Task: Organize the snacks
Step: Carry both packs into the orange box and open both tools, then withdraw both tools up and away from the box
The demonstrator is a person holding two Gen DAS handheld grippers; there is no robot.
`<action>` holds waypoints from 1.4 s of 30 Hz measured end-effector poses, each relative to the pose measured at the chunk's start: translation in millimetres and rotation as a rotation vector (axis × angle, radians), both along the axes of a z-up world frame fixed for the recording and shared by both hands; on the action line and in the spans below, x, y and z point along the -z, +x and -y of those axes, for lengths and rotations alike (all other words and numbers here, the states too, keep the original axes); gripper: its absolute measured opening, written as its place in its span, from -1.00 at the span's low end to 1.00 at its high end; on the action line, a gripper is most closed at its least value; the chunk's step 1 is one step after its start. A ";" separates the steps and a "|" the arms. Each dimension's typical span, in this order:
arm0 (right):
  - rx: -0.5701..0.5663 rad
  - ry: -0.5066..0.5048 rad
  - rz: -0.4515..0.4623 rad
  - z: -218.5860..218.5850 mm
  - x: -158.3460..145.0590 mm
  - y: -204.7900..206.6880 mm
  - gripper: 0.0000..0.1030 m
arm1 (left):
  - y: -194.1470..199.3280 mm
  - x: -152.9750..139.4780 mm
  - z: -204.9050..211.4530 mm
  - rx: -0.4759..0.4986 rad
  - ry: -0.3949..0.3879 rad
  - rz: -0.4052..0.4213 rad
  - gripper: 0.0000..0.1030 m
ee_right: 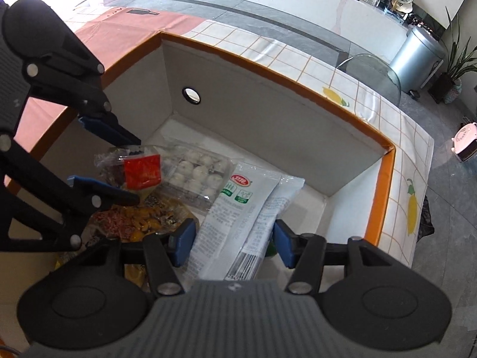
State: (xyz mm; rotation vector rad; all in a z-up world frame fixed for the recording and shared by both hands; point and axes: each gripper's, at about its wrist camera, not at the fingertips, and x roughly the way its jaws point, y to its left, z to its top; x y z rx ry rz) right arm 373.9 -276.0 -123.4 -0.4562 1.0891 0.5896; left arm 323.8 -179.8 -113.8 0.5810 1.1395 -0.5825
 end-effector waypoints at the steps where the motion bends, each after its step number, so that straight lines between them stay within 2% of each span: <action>1: 0.000 0.001 -0.002 -0.1 -1.8 -0.7 0.18 | -0.6 -0.8 0.5 0.000 0.000 0.006 -0.05; 3: 0.015 -0.005 0.010 -0.5 -8.1 -3.0 0.24 | -2.0 -2.7 -0.1 -0.006 -0.004 0.008 0.21; 4: 0.033 -0.011 0.019 -0.2 -11.5 -4.4 0.38 | -3.8 -4.1 -1.0 -0.014 -0.006 0.013 0.26; 5: 0.052 -0.016 0.030 0.6 -14.3 -6.3 0.43 | -6.5 -7.4 -3.3 -0.025 -0.019 0.023 0.28; 6: 0.068 -0.014 0.038 2.4 -17.1 -8.9 0.49 | -9.6 -12.0 -5.9 -0.035 -0.037 0.026 0.28; 9: 0.123 0.026 0.033 11.5 -30.1 -20.2 0.50 | -20.2 -27.4 -16.3 -0.073 -0.093 0.047 0.29; 13: 0.210 0.045 0.051 20.5 -51.6 -39.0 0.57 | -39.3 -57.5 -30.6 -0.118 -0.135 0.113 0.29; 18: 0.315 0.134 0.010 30.3 -77.6 -64.7 0.57 | -70.5 -98.2 -50.9 -0.192 -0.224 0.206 0.29; 23: 0.403 0.200 0.018 30.2 -102.0 -106.3 0.58 | -112.4 -121.3 -70.2 -0.269 -0.298 0.289 0.29; 26: 0.419 0.212 0.073 20.5 -111.8 -134.3 0.59 | -134.0 -134.7 -84.6 -0.330 -0.318 0.322 0.30; 33: 0.429 0.290 0.249 -6.5 -147.5 -209.0 0.81 | -191.6 -160.7 -114.4 -0.445 -0.356 0.450 0.43; 37: 0.481 0.315 0.330 -21.4 -154.2 -249.8 0.81 | -216.9 -159.3 -127.8 -0.498 -0.369 0.491 0.46; 40: 0.541 0.330 0.376 -29.8 -150.3 -276.7 0.81 | -233.2 -152.5 -134.2 -0.545 -0.344 0.536 0.59; 42: 0.571 0.329 0.406 -36.4 -144.2 -292.2 0.81 | -240.5 -147.1 -137.3 -0.575 -0.326 0.552 0.60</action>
